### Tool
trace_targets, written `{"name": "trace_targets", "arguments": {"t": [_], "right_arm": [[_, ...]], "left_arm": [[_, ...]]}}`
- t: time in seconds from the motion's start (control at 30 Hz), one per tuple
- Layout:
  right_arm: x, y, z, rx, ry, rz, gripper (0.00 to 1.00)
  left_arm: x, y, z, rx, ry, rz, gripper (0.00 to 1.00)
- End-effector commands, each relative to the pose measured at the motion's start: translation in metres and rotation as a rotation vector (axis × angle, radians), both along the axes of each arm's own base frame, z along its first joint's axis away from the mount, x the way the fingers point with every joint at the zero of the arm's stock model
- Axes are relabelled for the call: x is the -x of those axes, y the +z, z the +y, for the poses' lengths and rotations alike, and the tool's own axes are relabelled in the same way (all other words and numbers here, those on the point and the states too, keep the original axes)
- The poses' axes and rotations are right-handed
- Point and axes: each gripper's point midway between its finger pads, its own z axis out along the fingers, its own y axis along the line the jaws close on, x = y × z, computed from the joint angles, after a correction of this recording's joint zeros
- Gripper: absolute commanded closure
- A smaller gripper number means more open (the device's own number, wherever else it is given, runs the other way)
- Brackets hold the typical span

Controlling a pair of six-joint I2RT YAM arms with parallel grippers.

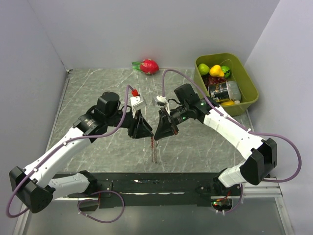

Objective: Put the keys on the keyring

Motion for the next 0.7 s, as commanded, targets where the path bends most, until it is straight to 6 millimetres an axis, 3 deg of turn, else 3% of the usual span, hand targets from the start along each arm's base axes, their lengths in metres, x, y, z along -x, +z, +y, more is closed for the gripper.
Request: {"name": "trace_targets", "arguments": {"t": [0.0, 0.27, 0.43, 0.57, 0.63, 0.67], "right_arm": [[-0.0007, 0.0133, 0.0055, -0.045, 0.01, -0.025, 1.0], [-0.0038, 0.0127, 0.0068, -0.039, -0.004, -0.027, 1.0], [-0.0058, 0.0112, 0.0074, -0.033, -0.015, -0.027, 1.0], [-0.0063, 0.0113, 0.0078, -0.034, -0.015, -0.029, 1.0], [-0.0071, 0.0105, 0.0081, -0.032, -0.018, -0.027, 1.0], [-0.0064, 0.0109, 0.0078, -0.032, -0.017, -0.025, 1.0]], "left_arm": [[0.0006, 0.02, -0.0087, 0.054, -0.045, -0.026, 0.59], [-0.0006, 0.0167, -0.0108, 0.05, -0.043, -0.024, 0.7], [0.0026, 0.0159, -0.0105, 0.044, -0.06, -0.02, 0.61], [0.0034, 0.0176, -0.0084, 0.05, -0.049, -0.032, 0.61], [0.0029, 0.0183, -0.0086, 0.053, -0.045, -0.032, 0.67], [0.0033, 0.0178, -0.0086, 0.053, -0.046, -0.029, 0.75]]}}
